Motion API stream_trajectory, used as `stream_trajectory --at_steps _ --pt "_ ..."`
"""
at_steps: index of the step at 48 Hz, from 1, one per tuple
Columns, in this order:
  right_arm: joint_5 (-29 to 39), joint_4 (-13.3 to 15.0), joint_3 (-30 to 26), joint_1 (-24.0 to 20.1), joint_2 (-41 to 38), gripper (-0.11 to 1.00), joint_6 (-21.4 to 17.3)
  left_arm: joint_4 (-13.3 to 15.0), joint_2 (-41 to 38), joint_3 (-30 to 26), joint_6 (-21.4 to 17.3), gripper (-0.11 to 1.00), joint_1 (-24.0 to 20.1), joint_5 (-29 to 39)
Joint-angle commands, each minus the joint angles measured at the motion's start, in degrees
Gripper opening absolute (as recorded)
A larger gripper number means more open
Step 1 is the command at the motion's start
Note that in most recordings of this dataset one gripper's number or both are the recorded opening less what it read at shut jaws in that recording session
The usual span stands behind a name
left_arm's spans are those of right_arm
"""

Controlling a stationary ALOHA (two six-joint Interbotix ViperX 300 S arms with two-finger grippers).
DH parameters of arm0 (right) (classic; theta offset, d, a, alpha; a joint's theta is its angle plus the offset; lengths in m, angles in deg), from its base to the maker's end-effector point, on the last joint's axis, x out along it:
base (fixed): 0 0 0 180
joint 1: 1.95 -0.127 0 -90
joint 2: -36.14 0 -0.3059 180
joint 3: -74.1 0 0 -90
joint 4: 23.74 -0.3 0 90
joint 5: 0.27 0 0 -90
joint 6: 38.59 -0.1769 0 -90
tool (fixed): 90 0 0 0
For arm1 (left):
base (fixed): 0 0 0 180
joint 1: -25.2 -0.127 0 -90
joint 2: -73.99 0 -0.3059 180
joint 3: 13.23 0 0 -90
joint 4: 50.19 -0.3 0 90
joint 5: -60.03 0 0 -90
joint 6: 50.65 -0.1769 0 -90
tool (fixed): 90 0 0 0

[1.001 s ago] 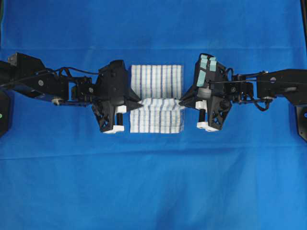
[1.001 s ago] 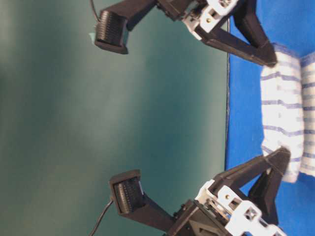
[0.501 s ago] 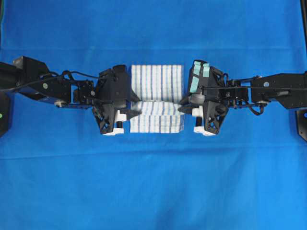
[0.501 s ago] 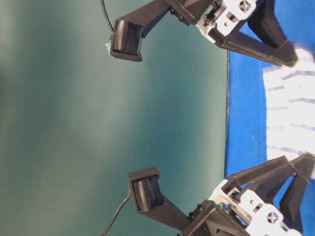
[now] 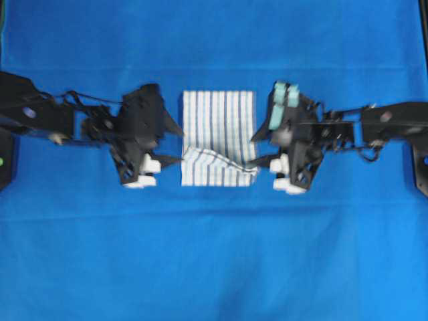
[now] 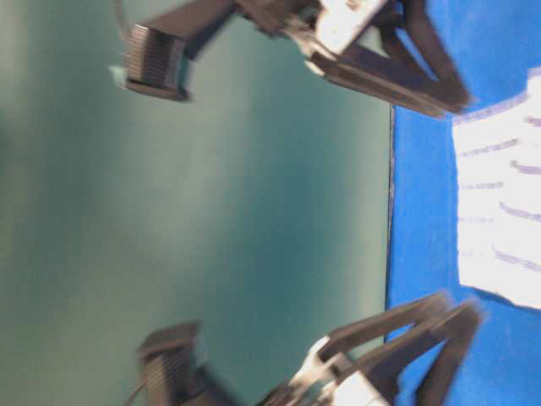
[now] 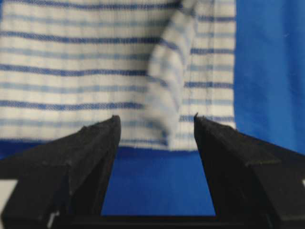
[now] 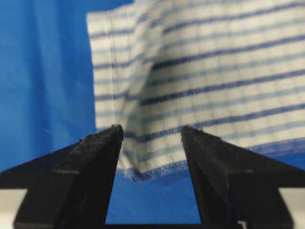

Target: Fold the blue towel.

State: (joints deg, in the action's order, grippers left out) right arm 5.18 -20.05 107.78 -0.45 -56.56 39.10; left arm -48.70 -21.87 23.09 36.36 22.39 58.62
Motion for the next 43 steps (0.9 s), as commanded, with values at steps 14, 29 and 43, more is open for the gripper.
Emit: stream_trajectory --at_steps 14,29,43 --pt "5.9 2.5 2.1 -0.2 18.6 0.57 0.4 0.0 22.8 8.7 0.0 0.56 0.2 0.9" --pt "6.5 3.3 10.8 -0.1 37.9 0.57 0.4 0.0 43.2 17.1 0.0 0.56 0.2 1.4" --pt "6.2 3.2 21.3 -0.1 51.9 0.57 0.4 0.0 57.5 24.5 0.2 0.56 0.2 4.3"
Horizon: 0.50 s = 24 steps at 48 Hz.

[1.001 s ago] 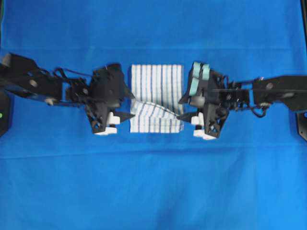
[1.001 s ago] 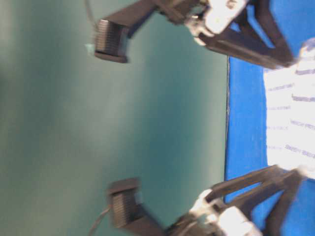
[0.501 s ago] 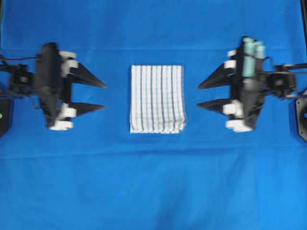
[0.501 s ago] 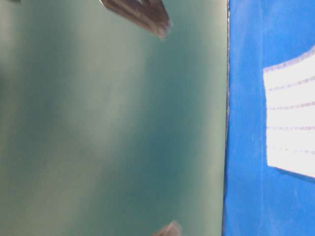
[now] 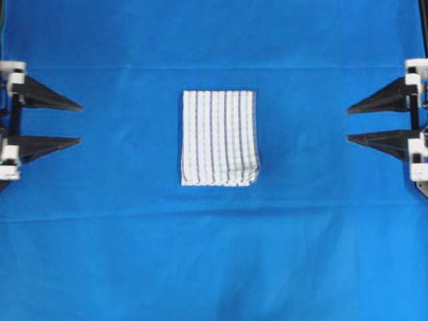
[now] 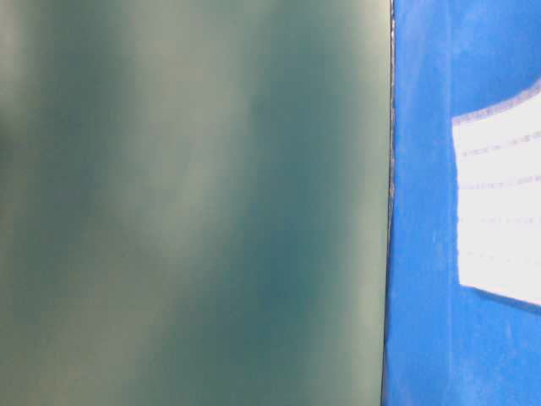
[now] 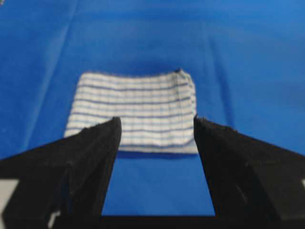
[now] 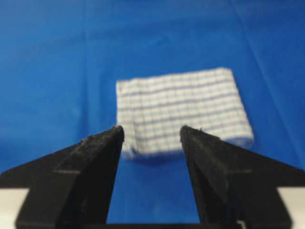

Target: Fold the blue towel.

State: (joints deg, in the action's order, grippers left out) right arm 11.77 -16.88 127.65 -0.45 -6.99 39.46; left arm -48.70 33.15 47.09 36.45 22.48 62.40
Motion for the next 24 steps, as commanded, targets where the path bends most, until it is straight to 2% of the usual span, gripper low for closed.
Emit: stream_trajectory --at_steps 1,13,24 --pt "-0.4 0.1 2.1 0.0 3.0 0.57 0.1 0.0 3.3 1.0 0.1 0.56 0.1 0.9" --pt "-2.7 -0.2 8.8 0.3 6.9 0.56 -0.4 0.0 9.6 5.0 0.4 0.56 0.1 3.3" --pt "-4.6 -0.3 10.1 0.4 5.4 0.56 -0.4 0.0 11.2 6.4 0.5 0.55 0.1 3.1"
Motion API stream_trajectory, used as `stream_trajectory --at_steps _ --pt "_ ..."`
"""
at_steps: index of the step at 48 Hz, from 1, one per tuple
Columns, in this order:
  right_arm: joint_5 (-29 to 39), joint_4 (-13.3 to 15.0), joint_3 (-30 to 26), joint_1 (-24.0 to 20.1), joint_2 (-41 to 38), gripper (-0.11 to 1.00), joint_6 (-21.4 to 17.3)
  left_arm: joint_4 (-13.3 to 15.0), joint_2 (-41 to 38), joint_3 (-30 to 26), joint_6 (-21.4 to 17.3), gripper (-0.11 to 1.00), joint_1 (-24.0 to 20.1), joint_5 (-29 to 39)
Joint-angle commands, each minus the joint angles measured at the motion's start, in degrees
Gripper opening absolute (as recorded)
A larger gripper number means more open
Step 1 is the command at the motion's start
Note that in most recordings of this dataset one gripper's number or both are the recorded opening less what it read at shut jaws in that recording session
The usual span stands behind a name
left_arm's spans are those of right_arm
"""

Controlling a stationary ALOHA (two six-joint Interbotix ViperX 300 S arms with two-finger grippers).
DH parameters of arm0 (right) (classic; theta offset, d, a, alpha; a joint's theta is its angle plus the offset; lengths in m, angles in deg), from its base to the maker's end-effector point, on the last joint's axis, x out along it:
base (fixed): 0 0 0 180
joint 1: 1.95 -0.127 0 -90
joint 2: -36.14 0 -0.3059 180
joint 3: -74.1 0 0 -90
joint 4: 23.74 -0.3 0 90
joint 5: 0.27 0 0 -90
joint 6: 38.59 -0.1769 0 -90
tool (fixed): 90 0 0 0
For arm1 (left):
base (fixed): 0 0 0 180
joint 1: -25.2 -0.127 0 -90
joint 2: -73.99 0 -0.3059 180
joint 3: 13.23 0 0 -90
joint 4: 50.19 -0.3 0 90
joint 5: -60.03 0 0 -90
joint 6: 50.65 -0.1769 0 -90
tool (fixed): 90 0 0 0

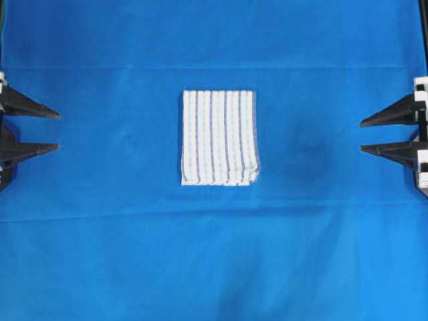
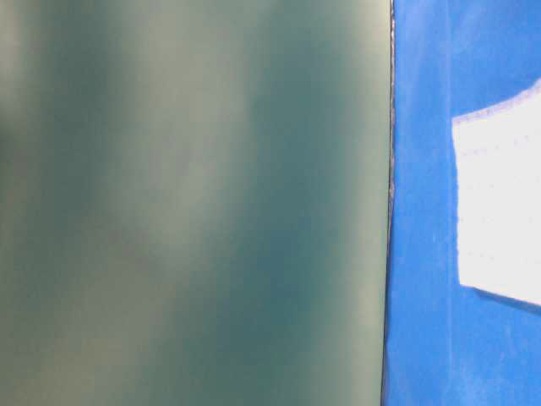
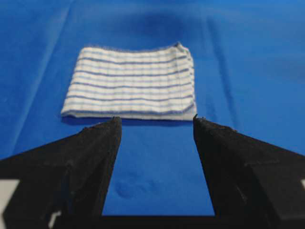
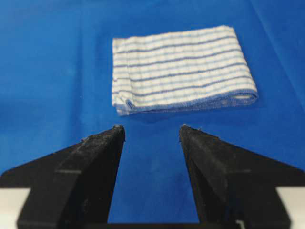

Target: Fold the blue towel.

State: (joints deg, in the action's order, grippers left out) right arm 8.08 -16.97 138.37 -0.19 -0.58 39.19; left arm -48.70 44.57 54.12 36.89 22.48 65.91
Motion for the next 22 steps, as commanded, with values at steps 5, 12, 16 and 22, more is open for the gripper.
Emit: stream_trajectory --at_steps 5,12,16,22 --pt "-1.0 -0.2 -0.6 0.1 -1.1 0.56 -0.2 0.0 -0.2 -0.6 0.2 0.56 0.1 -0.4" --pt "-0.8 -0.2 -0.8 0.1 -1.0 0.56 -0.1 0.0 -0.3 -0.5 0.2 0.56 0.0 -0.4" --pt "-0.8 -0.2 -0.8 0.1 -0.9 0.56 -0.2 0.0 -0.3 -0.5 0.2 0.55 0.1 -0.5" --pt "-0.8 -0.1 -0.8 0.1 -0.9 0.56 -0.1 0.0 -0.4 -0.4 0.3 0.55 0.1 -0.6"
